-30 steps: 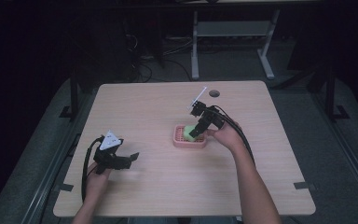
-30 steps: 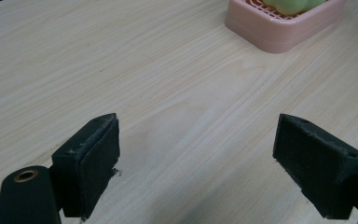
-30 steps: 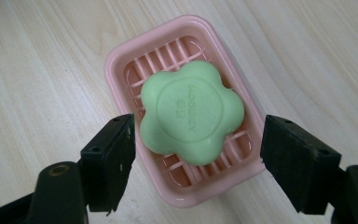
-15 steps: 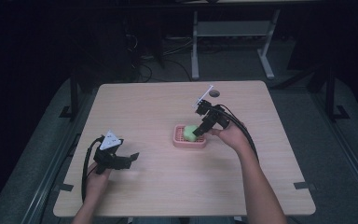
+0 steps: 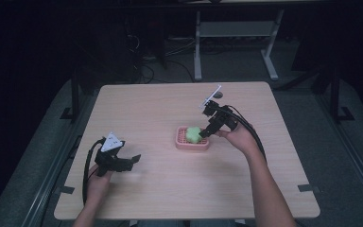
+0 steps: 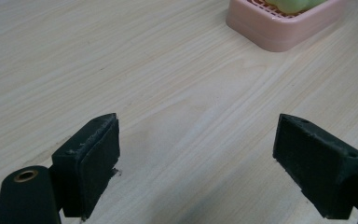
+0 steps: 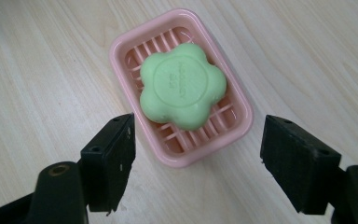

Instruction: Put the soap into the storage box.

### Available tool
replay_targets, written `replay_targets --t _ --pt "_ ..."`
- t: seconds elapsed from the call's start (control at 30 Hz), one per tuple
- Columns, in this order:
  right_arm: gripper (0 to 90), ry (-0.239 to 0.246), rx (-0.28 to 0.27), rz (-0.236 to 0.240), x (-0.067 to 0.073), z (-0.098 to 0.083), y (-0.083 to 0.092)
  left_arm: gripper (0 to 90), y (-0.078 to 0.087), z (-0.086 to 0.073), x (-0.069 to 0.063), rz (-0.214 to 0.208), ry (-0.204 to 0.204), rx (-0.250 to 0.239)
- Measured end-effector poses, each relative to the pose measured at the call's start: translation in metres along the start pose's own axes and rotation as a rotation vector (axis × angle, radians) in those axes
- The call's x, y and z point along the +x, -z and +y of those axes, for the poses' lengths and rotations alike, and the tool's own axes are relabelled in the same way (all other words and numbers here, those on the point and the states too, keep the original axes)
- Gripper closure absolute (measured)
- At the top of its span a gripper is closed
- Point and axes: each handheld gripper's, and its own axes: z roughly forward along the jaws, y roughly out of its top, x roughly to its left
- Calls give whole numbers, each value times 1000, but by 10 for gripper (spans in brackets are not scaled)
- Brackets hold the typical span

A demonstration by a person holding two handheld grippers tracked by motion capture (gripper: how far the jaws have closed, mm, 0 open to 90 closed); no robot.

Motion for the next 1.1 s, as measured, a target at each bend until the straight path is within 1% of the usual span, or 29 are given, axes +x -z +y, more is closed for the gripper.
replay_targets --t 0.13,0.2,0.53,1.1 --pt "259 -4 -7 3 0 -3 3 144 0 0 0 -2 -3 6" --pt "259 -6 -14 2 1 -6 4 144 0 0 0 -1 1 -1" --pt "259 -29 -13 0 -3 -18 6 144 0 0 0 0 -3 5" --pt "255 -35 -13 -4 -3 -27 15 144 0 0 -1 0 -4 6"
